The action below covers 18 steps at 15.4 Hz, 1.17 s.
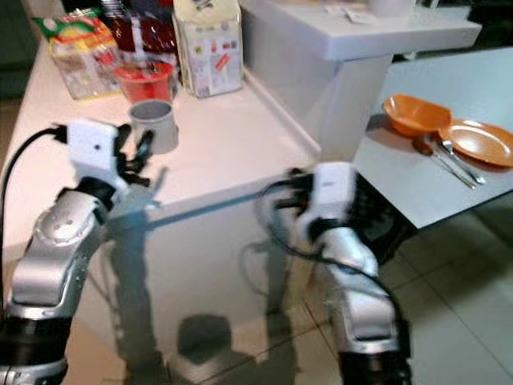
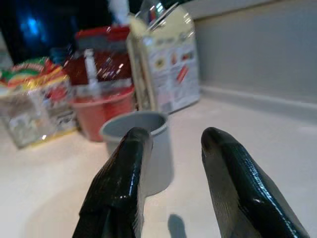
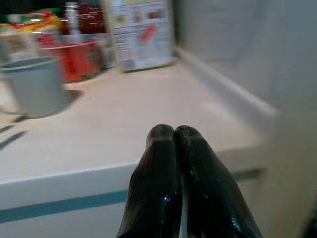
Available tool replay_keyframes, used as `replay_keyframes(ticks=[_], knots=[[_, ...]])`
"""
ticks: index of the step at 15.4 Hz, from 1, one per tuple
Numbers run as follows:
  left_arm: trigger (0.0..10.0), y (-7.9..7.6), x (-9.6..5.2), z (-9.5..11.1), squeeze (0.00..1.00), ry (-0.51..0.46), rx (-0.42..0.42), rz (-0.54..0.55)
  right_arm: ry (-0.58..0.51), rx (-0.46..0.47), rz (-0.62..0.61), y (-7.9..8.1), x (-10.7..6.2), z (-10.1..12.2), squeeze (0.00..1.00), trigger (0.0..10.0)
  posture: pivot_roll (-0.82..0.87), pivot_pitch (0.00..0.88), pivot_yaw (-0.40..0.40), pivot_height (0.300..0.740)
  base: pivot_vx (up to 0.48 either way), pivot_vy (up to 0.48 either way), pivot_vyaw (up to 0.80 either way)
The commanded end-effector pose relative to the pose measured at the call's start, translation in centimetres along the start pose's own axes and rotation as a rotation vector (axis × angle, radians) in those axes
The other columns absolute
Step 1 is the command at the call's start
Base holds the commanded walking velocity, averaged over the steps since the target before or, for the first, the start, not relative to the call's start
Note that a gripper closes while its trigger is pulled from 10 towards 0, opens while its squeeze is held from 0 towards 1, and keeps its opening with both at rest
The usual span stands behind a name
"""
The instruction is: Setting the table
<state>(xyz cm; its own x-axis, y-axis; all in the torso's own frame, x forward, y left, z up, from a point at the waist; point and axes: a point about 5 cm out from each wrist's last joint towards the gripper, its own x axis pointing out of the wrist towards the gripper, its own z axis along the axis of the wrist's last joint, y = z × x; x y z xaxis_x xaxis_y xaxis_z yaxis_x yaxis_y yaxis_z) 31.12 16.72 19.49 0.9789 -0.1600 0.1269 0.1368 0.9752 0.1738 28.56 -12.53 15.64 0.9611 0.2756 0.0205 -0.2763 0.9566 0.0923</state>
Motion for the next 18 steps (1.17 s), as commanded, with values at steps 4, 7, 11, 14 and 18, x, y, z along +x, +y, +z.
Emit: replay_keyframes(ticks=[4, 7, 11, 14, 18], knots=[[10.0, 0.1, 0.9, -0.4, 1.0, 0.059, -0.094, 0.025, -0.005, -0.019, 0.043, -0.4, -0.1, 0.7, 0.0, 10.0, 0.05, 0.0, -0.036, 0.74, 0.0, 0.0, 0.0], [10.0, 0.8, 1.7, -1.6, 1.0, 0.126, -0.111, 0.065, 0.015, -0.039, 0.132, 0.7, 0.0, 0.7, 0.0, 10.0, 0.04, 0.0, -0.04, 0.74, 0.0, 0.0, 0.0], [10.0, 0.2, 3.6, -2.6, 1.0, 0.111, -0.195, -0.002, 0.033, -0.035, 0.276, 1.7, 0.1, 1.0, 0.0, 10.0, 0.04, 0.0, -0.061, 0.74, 0.0, 0.0, 0.0], [10.0, 0.5, 5.2, -2.9, 1.0, 0.116, -0.202, 0.004, 0.029, -0.05, 0.295, 2.0, 0.2, 1.2, 0.0, 10.0, 0.02, 0.0, -0.061, 0.74, 0.0, 0.0, 0.0], [10.0, 1.1, 6.9, -3.7, 1.0, 0.14, -0.157, 0.031, 0.031, -0.06, 0.308, 1.9, 0.1, 1.4, 0.0, 10.0, 0.0, 0.0, -0.055, 0.74, 0.0, 0.0, 0.0]])
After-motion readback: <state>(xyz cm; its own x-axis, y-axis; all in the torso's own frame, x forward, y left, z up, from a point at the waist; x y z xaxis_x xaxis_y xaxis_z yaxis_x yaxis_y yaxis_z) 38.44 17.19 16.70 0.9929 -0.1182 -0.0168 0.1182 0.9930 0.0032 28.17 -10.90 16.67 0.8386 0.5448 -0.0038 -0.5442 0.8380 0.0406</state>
